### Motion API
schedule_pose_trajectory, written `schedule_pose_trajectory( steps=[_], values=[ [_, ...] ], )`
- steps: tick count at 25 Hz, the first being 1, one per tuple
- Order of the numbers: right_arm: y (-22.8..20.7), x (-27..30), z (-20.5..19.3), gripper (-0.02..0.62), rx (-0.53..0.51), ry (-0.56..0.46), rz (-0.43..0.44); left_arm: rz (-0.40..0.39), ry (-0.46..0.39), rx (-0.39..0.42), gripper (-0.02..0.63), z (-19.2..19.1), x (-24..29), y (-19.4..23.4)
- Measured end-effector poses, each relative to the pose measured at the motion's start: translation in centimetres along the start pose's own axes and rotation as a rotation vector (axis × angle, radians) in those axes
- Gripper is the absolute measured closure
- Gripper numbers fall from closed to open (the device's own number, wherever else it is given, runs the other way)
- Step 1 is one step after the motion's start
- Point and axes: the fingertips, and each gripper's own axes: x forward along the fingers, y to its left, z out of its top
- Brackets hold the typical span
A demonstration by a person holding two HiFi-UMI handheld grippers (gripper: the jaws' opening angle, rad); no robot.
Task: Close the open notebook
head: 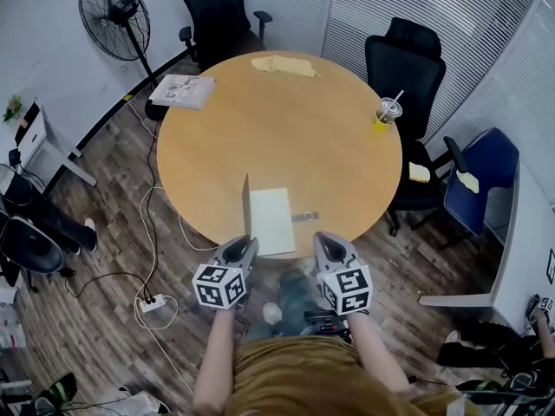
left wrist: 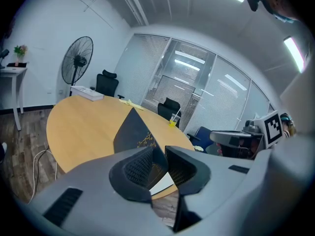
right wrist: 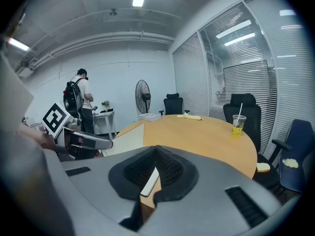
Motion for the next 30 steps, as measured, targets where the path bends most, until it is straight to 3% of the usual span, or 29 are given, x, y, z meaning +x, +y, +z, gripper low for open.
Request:
schedule_pose_trajectory(
  steps=[30],
  values=[
    [-1.5, 0.6, -0.9, 0.584, 0.022, 0.028, -0.029, -0.105, 0.094, 0.066, 0.476, -1.7, 3.5, -3.2]
  ],
)
